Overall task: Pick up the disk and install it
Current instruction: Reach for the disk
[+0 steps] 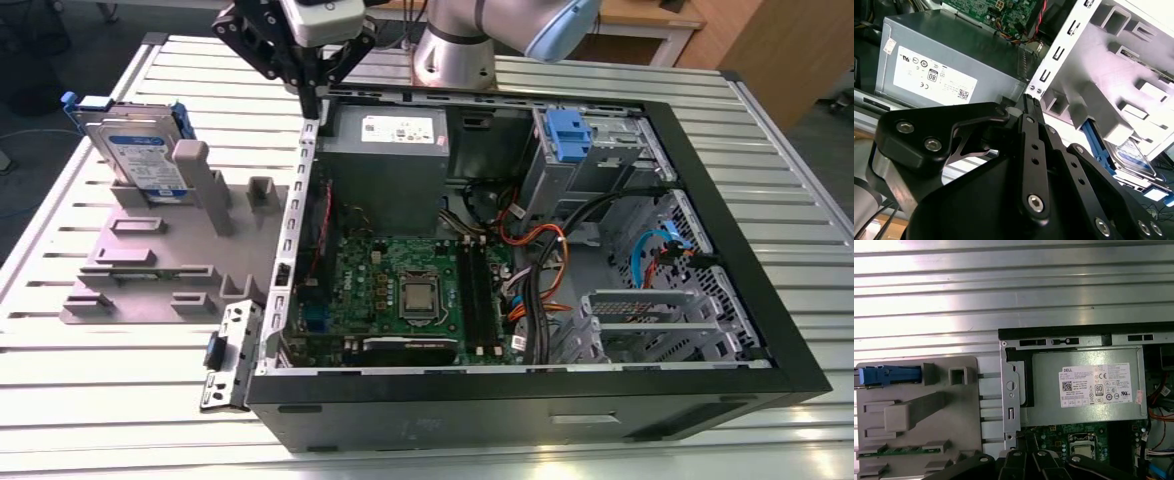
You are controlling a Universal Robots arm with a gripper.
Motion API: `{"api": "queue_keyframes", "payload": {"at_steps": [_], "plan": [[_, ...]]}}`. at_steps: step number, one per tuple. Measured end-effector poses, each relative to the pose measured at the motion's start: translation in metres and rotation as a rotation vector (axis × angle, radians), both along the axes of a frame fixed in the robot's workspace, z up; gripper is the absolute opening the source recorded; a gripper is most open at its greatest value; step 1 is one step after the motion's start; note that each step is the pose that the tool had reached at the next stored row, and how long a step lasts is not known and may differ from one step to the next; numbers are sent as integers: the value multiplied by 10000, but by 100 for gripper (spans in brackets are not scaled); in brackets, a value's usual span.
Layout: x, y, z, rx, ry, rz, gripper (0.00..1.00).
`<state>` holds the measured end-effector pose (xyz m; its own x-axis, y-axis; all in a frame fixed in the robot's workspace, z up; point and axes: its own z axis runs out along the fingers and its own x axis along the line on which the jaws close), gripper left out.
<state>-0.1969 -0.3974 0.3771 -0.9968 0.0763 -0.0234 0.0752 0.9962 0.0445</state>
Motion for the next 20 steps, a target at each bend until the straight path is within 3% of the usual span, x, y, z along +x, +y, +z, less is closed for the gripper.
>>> {"api": "queue_keyframes", "payload": {"at_steps": [9,20], "plan": [[-20,0,-1,-1,1,0,11],[-109,15,-8,-1,0,0,11]]}}
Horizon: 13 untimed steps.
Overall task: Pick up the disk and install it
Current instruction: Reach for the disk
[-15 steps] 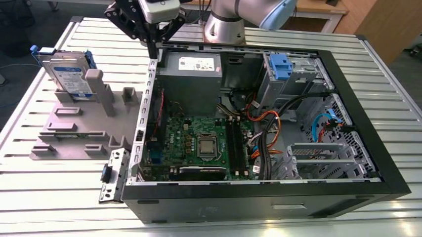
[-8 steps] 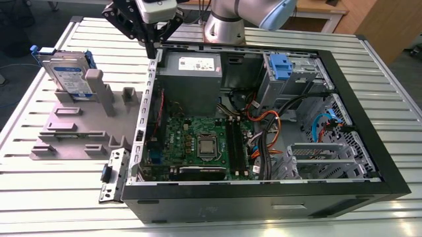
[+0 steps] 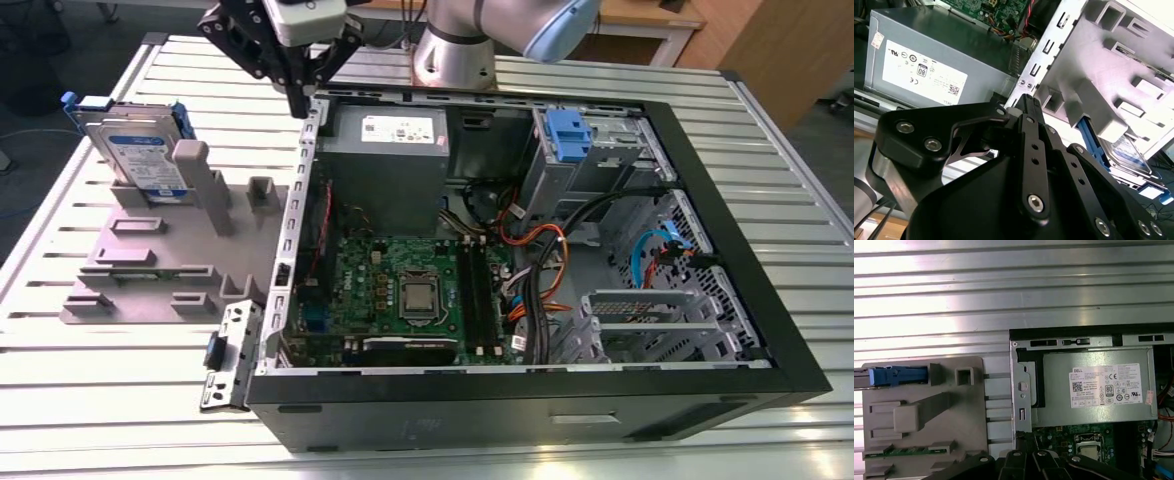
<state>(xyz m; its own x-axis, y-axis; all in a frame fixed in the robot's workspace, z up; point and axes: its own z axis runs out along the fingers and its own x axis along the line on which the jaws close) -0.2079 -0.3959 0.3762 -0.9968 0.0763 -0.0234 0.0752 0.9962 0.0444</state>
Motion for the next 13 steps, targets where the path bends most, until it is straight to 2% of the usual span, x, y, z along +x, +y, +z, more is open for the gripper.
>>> {"api": "queue_keyframes", "payload": {"at_steps": [9,13], "plan": [[-151,81,-7,0,1,-2,11],[-234,98,-13,0,9,-7,11]]}}
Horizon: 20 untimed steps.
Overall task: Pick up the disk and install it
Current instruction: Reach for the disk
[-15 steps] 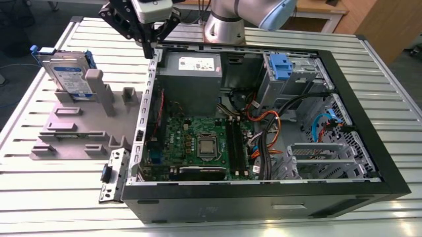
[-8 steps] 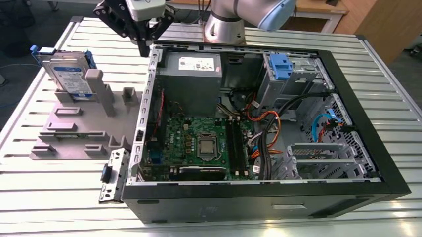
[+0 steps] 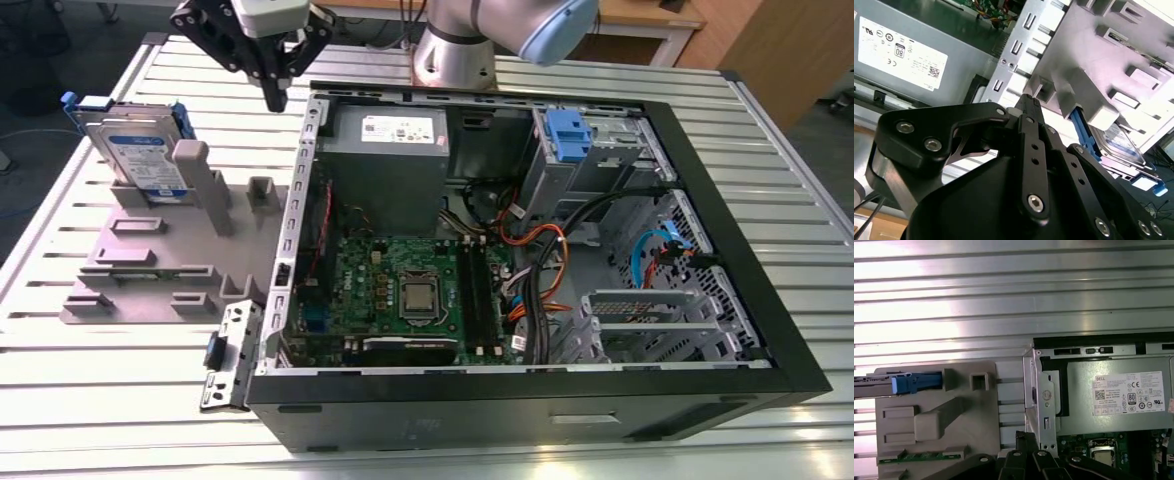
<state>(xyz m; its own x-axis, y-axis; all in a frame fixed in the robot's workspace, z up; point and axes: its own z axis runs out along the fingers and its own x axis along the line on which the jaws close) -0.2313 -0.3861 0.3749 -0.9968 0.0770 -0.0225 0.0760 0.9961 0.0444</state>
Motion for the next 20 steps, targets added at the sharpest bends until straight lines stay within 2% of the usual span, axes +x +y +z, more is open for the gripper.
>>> {"api": "queue_keyframes", "payload": {"at_steps": [3,9,20], "plan": [[-46,1,-6,1,18,1,11],[-88,1,-16,0,95,1,11],[-154,1,-30,-1,147,1,11]]}}
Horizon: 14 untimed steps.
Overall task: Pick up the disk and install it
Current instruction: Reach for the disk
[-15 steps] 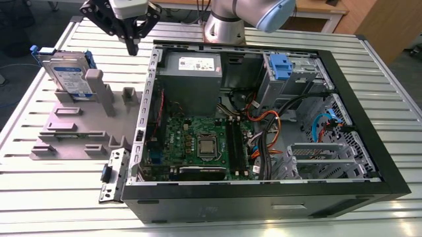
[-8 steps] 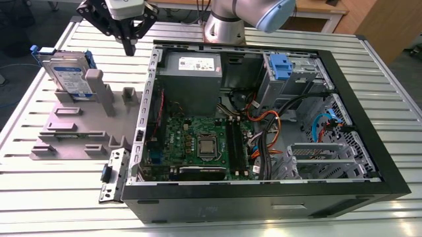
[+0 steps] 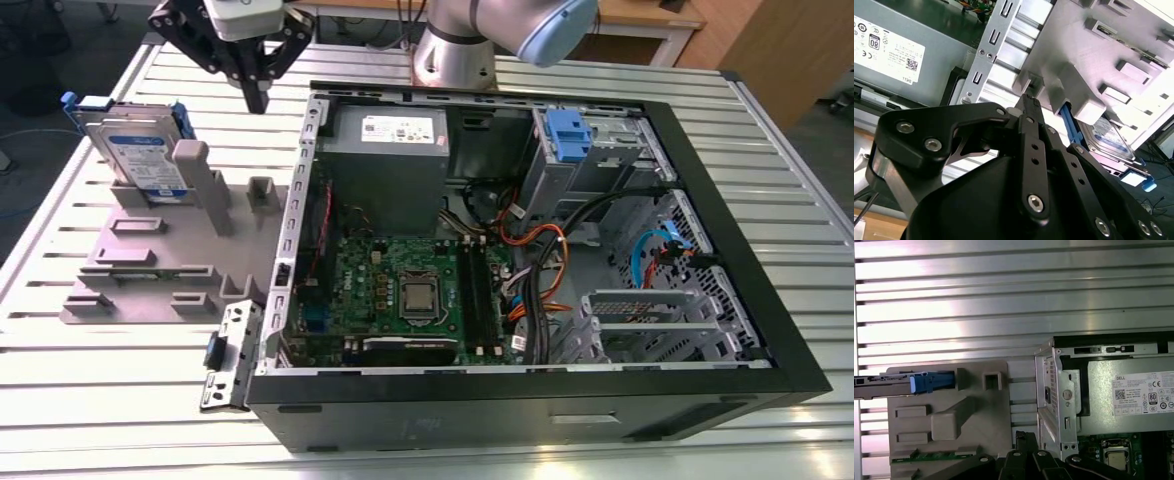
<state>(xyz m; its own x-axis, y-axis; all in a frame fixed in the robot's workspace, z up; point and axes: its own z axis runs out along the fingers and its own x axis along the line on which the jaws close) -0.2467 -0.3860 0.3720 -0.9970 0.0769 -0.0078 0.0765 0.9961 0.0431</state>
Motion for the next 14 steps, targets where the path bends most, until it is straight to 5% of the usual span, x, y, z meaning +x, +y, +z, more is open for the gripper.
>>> {"api": "queue_keyframes", "payload": {"at_steps": [14], "plan": [[-96,0,-19,1,57,0,11]]}}
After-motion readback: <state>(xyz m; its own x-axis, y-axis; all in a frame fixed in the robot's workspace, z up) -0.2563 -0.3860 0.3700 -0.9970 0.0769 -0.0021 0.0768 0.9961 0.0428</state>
